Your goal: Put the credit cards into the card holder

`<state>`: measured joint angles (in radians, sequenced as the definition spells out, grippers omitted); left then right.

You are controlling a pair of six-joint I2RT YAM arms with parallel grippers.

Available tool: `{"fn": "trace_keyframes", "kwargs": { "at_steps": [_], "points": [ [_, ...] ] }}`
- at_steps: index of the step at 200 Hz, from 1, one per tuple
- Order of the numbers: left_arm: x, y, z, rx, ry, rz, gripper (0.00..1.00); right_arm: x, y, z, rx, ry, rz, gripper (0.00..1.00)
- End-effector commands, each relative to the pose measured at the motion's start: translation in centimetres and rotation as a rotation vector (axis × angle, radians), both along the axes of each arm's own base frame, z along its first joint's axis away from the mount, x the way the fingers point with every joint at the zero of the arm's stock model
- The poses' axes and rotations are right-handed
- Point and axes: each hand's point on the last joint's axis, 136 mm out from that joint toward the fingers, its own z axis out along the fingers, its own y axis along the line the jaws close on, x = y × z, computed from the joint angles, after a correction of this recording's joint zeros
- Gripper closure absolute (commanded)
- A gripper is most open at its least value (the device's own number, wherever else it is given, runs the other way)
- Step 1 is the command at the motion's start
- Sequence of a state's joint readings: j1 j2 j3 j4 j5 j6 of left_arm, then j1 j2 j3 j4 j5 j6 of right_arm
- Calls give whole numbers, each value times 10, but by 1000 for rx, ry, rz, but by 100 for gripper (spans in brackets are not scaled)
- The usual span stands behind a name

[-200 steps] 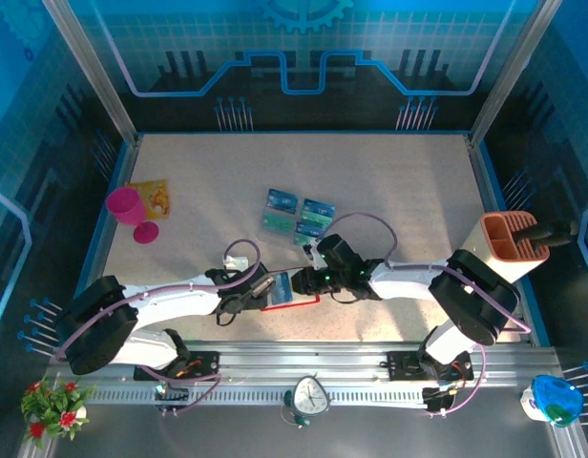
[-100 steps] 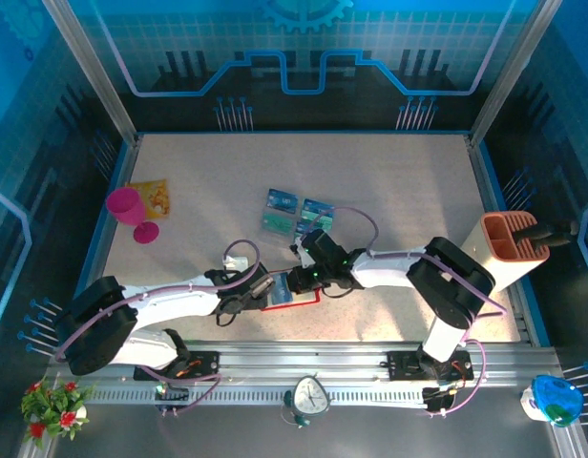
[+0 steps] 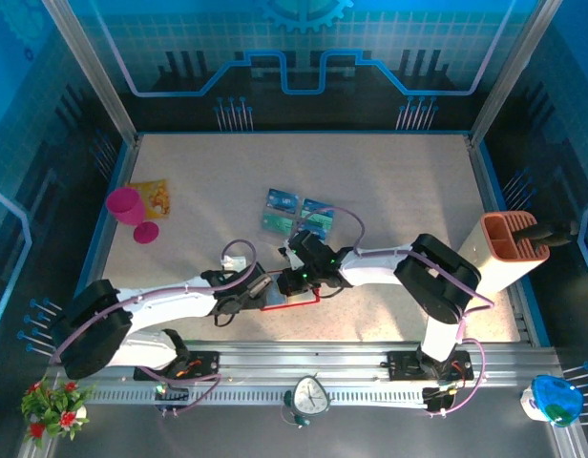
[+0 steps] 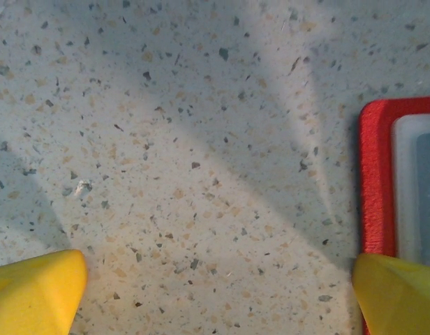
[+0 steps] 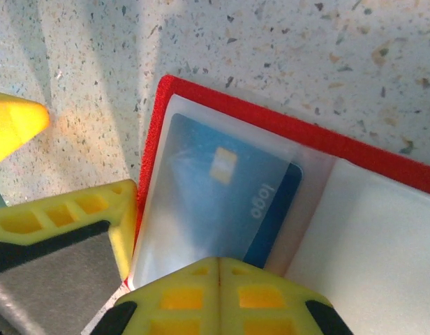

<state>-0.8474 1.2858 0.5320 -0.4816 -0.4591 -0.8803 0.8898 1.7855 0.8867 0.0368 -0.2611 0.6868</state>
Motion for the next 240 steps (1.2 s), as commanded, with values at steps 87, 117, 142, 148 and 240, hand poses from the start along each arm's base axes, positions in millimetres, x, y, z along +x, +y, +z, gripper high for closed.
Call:
{"fn": "trace_keyframes", "kwargs": {
  "at_steps": [87,117,142,148,240],
  "points": [
    [1,18,13,-46,-45,60,1,11,-10,25,4,-63,-14,100],
    [1,16,10,-42,-33,51,1,11,-8,15,-10,-54,-16,100],
    [2,15,10,-43,-34,47,1,10,-7,8,-21,-46,-13,100],
    [2,15,10,-42,-34,45,1,11,-7,6,-23,-45,-14,100],
    [4,13,10,-45,-32,41,1,7,4,-5,-26,-10,9,100]
  ]
}}
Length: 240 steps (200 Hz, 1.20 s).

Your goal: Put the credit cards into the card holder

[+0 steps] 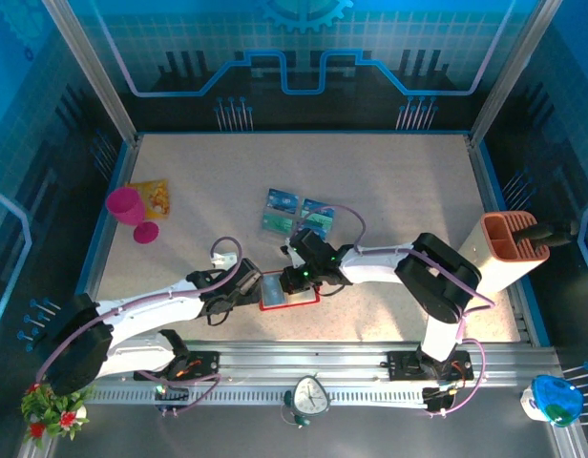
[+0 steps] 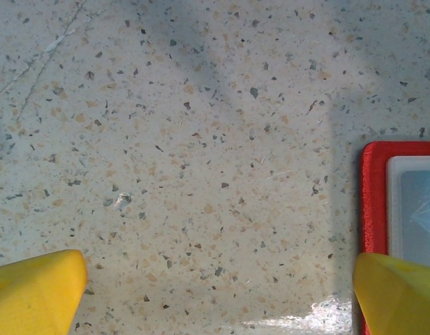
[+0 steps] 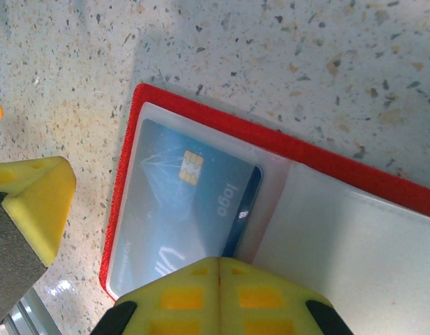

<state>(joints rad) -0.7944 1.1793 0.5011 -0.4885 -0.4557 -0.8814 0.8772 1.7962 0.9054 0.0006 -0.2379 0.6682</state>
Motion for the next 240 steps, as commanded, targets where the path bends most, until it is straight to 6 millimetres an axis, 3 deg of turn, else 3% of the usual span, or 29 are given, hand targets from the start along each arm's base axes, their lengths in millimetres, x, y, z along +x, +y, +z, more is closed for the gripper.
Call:
{"fn": "trace_keyframes", "kwargs": {
  "at_steps": [1,43,82,86,109,142,185,240],
  "points": [
    [-1,1,-2,8,12,-12,1,0,9,-1,9,-1,20,100],
    [4,-4,6,3,0,-28,1,5,5,26,57,-37,3,100],
    [14,-19,30,-39,-33,-69,1,23,-18,55,79,-98,-47,98],
    [15,-21,32,-47,-35,-73,1,19,-27,46,59,-86,-53,98],
    [21,-36,45,-92,-46,-103,1,25,-45,41,39,-82,-79,97],
    [27,-61,55,-115,-56,-144,1,30,-55,28,19,-66,-84,98],
    [27,-88,44,-102,-27,-185,1,32,-60,11,-26,-65,-81,99],
    [23,-97,24,-75,7,-201,1,30,-70,-4,-74,-56,-71,100]
  ]
}}
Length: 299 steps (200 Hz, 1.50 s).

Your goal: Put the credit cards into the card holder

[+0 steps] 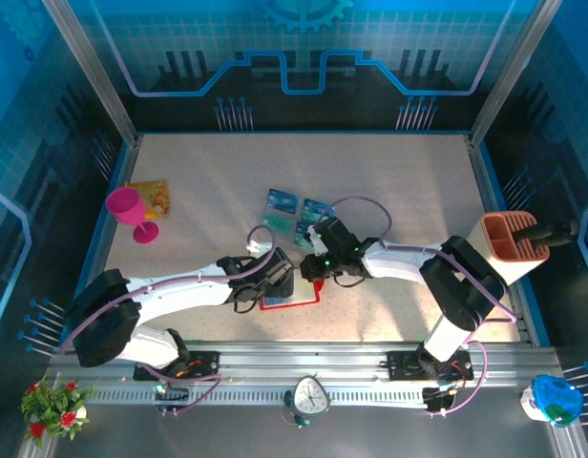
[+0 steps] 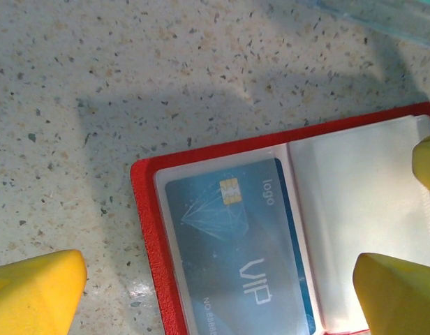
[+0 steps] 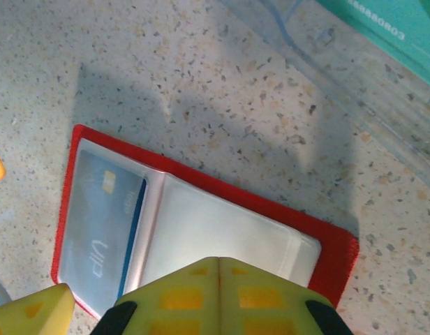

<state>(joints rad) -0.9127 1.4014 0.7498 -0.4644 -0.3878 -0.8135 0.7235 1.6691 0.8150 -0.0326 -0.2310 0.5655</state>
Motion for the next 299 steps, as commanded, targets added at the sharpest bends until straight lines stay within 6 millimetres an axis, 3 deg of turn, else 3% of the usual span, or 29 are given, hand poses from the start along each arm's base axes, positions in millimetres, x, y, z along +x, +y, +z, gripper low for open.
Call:
{"fn": "trace_keyframes", "kwargs": {
  "at_steps": [1,70,137,179,210,232,261,299],
  "points": [
    [3,-10,0,-26,-3,1,1,-2,-14,-17,-60,15,5,100],
    [5,-22,-6,-44,-1,-20,1,-10,-11,-34,-51,68,7,100],
    [3,-24,-21,-20,24,-29,1,-16,0,-36,18,110,-7,100],
    [-1,-15,-33,25,40,-20,2,-16,3,-31,40,111,-12,100],
    [-4,-10,-39,44,49,-19,14,-12,3,-17,64,90,-24,100],
    [-5,-8,-41,39,50,-15,16,-7,0,-5,84,68,-42,100],
    [-6,-7,-41,30,46,-10,16,-3,-6,3,85,47,-69,87],
    [-6,-6,-38,25,35,-7,15,-3,-7,-5,75,63,-74,76]
  ]
}}
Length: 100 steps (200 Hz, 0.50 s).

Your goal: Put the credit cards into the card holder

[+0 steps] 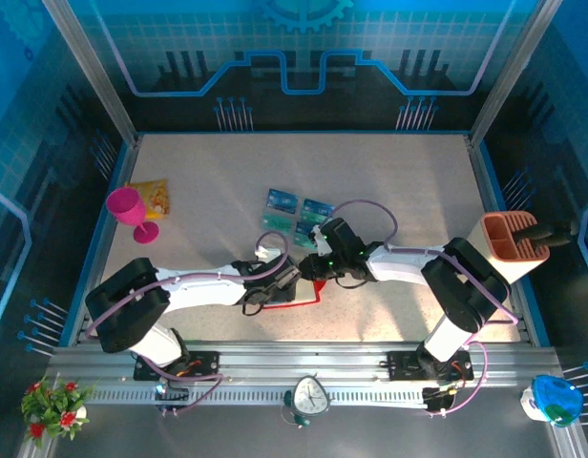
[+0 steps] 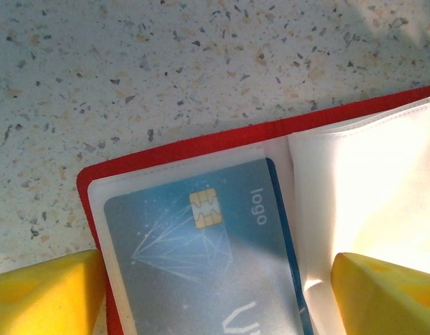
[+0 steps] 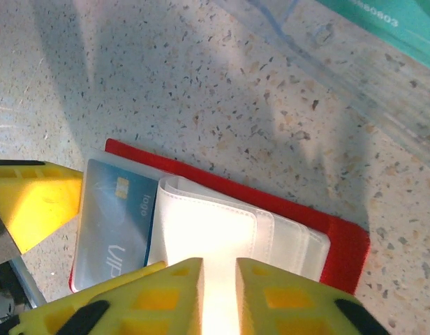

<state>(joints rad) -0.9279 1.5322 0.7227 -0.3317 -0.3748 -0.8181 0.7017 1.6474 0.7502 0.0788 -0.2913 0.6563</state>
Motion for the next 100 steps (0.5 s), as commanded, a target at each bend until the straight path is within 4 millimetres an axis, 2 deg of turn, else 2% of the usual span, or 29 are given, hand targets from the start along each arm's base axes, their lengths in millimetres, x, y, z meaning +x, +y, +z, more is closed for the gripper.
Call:
{"fn": "trace_keyframes", "kwargs": {
  "at_steps": [1,44,100],
  "points": [
    [-8,7,-4,15,10,7,15,-2,-8,-9,-22,26,-19,76],
    [-7,8,-1,6,-6,11,15,-3,-7,-23,-32,55,-24,65],
    [-6,8,4,-17,-28,16,11,-5,-3,-28,-15,80,-13,64]
  ]
}}
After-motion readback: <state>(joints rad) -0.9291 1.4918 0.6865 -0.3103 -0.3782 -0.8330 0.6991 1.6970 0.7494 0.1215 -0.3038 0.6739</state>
